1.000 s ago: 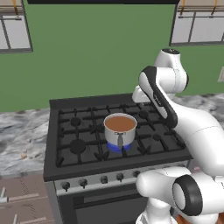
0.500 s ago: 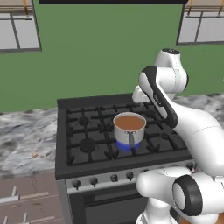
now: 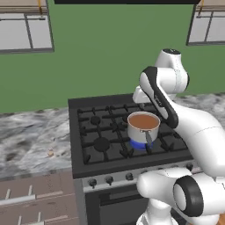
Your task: Pick up the sugar cube(s) and place them in the saucepan with hot chocolate.
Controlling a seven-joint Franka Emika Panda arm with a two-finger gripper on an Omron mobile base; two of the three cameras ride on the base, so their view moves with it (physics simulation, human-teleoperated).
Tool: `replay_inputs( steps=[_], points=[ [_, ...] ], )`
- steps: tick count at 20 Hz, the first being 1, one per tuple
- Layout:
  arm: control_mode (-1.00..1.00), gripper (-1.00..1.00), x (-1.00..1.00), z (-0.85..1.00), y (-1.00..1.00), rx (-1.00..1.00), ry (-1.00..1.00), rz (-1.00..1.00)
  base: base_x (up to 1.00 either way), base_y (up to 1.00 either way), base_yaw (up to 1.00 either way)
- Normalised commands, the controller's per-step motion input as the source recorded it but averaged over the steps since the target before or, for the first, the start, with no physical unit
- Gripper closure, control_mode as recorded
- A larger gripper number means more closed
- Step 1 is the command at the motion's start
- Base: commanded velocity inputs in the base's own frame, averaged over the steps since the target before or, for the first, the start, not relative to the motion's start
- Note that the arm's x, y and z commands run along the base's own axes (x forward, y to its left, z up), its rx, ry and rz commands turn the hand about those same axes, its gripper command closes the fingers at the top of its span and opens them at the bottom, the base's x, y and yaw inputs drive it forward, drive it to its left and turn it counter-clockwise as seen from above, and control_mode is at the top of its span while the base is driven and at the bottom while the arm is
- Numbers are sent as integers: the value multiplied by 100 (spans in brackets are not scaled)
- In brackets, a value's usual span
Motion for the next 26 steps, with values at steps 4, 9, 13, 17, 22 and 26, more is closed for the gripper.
replay_inputs(
  steps=[4,9,13,17,22,26],
  points=[
    [100,-100,0,0,0,0,0,0,0,50,-4],
    [100,-100,0,0,0,0,0,0,0,51,-4],
    [100,-100,0,0,0,0,0,0,0,40,-3],
    [100,-100,0,0,0,0,0,0,0,34,-2],
    [100,-100,0,0,0,0,0,0,0,29,-2],
    [-100,-100,0,0,4,0,0,0,0,2,0]
  ],
)
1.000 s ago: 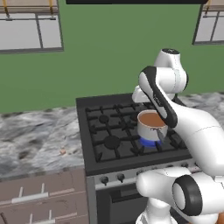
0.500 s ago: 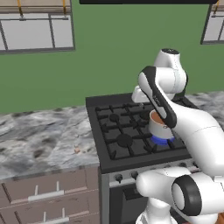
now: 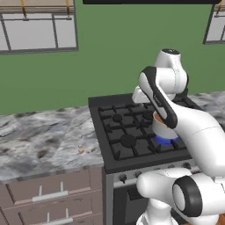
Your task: Pick up the sugar cube(s) and place them in the saucepan with hot chocolate.
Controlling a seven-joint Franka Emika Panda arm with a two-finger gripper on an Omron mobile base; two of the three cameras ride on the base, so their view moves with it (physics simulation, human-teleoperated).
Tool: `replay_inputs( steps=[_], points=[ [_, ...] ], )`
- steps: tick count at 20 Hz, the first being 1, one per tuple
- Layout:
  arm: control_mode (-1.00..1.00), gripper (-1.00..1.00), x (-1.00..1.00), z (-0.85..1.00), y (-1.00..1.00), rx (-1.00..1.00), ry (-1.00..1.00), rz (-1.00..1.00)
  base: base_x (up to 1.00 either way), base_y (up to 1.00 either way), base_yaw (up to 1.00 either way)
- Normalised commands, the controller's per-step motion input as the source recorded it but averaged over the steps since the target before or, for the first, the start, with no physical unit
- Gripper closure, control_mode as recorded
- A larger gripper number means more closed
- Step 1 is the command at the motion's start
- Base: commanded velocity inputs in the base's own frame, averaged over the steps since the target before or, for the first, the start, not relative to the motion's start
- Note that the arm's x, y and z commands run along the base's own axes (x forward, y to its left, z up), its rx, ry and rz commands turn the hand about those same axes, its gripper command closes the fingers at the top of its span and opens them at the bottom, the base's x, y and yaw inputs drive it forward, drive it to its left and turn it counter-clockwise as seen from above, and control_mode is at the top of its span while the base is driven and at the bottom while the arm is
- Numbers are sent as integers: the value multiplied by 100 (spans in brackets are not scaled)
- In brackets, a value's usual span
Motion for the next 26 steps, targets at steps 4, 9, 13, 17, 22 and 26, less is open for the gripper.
replay_inputs(
  steps=[4,9,13,17,22,26],
  points=[
    [-100,-100,6,0,26,0,0,-2,0,0,0],
    [-100,-100,26,0,66,-4,0,-12,0,0,0],
    [-100,-100,39,-1,65,-2,0,-12,0,0,0],
    [-100,-100,49,-13,71,0,0,-9,0,0,0],
    [-100,-100,42,-37,74,0,0,-5,0,0,0],
    [-100,-100,29,-45,66,0,0,-4,0,0,0]
  ],
)
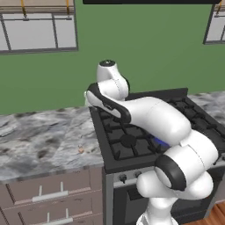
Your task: Pick up the sugar cube(s) and place them in the saucepan with hot chocolate.
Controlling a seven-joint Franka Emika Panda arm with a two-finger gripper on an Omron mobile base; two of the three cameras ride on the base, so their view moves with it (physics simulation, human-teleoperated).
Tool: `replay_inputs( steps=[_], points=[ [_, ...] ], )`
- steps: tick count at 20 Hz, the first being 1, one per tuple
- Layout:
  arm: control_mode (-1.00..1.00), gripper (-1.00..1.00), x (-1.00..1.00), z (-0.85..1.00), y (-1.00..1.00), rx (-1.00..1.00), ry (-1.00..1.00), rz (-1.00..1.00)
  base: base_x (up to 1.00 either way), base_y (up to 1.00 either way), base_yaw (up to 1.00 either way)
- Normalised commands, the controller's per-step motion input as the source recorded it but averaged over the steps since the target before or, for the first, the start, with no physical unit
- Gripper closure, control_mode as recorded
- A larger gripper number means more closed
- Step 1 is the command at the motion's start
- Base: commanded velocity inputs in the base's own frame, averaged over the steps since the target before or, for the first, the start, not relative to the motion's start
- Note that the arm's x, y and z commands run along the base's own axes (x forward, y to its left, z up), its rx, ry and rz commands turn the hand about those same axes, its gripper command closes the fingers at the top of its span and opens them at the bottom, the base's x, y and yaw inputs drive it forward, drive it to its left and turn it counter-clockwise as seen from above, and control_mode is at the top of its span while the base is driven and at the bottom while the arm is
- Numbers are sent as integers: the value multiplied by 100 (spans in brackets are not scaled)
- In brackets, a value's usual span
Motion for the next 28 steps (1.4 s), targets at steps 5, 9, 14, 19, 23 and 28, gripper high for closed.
replay_inputs(
  steps=[5,9,14,19,23,28],
  points=[
    [-100,-100,0,-38,30,0,6,3,0,0,0],
    [-100,-100,25,-39,16,0,2,9,0,0,0],
    [-100,-100,22,-31,13,0,0,16,0,0,0],
    [-100,-100,1,-32,3,0,5,26,0,0,0],
    [-100,-100,6,-29,20,0,10,28,0,0,0],
    [-100,-100,13,-16,35,-6,6,31,0,0,0]
  ],
)
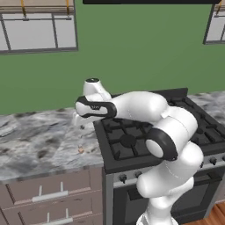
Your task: Pick up the sugar cube(s) and place them in the saucepan with hot chocolate.
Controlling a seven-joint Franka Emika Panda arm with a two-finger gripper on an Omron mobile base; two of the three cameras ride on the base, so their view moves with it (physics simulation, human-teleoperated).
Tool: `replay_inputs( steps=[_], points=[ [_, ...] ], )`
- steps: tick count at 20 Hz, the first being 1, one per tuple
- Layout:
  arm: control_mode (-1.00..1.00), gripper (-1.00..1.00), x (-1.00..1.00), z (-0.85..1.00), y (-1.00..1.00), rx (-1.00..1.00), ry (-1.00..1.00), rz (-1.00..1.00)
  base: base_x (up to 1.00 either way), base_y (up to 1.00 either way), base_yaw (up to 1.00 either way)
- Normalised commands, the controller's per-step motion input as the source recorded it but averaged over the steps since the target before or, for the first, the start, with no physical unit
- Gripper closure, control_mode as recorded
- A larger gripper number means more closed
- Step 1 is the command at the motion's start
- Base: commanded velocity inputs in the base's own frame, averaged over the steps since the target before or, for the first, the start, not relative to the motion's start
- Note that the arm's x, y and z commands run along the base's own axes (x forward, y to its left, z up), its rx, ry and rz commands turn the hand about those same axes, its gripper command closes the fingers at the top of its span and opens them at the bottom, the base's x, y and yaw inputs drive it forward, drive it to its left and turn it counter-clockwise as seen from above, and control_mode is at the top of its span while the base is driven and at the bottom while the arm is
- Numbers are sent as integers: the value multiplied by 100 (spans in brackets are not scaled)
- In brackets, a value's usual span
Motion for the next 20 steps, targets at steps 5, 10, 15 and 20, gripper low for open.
replay_inputs(
  steps=[5,10,15,20],
  points=[
    [-100,-100,7,-15,34,-10,2,31,0,0,0],
    [-100,-100,0,-31,13,-10,0,14,0,0,0],
    [-100,-100,26,-24,4,0,3,6,0,0,0],
    [-100,-100,42,-22,0,0,2,6,0,0,0]
  ],
)
